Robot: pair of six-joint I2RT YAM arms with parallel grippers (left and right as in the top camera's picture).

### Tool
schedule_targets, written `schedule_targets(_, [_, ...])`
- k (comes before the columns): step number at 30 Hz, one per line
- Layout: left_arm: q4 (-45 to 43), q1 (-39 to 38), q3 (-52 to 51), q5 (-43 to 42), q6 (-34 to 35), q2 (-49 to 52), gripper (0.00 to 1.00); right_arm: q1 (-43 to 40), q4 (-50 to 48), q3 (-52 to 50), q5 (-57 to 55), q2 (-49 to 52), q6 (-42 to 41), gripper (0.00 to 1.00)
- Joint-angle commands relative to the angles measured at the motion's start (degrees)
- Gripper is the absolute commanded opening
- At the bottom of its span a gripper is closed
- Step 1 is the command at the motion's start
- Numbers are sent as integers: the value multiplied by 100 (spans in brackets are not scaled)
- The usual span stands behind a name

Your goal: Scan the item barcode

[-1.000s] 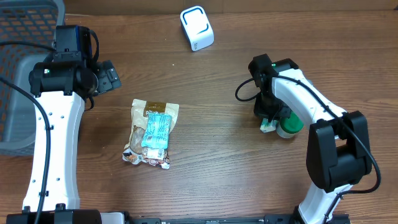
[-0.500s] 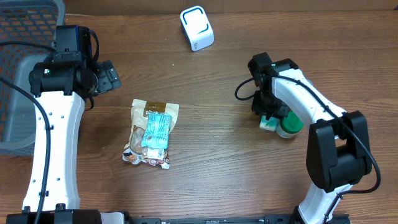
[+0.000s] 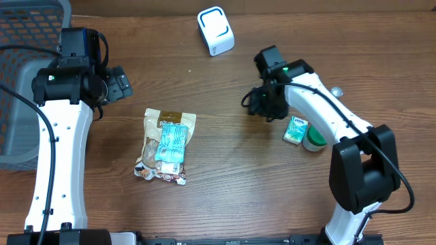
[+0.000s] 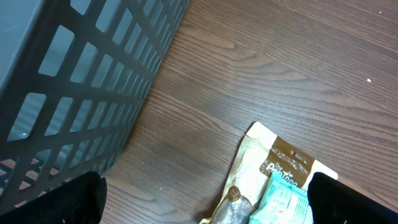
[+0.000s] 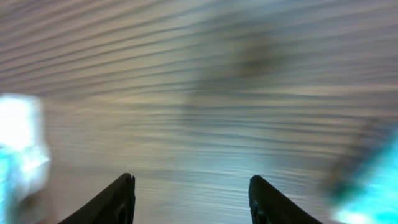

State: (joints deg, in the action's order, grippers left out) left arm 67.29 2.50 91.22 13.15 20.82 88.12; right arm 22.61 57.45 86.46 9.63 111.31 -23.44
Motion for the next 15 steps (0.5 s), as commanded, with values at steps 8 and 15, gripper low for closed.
schedule_targets(8, [-22, 11, 52, 76, -70, -28, 100, 640, -1626, -186, 2345, -4, -57, 79])
schedule_targets(15, [-20, 9, 52, 76, -70, -28, 99, 1080, -2212, -437, 1878, -4, -879, 75])
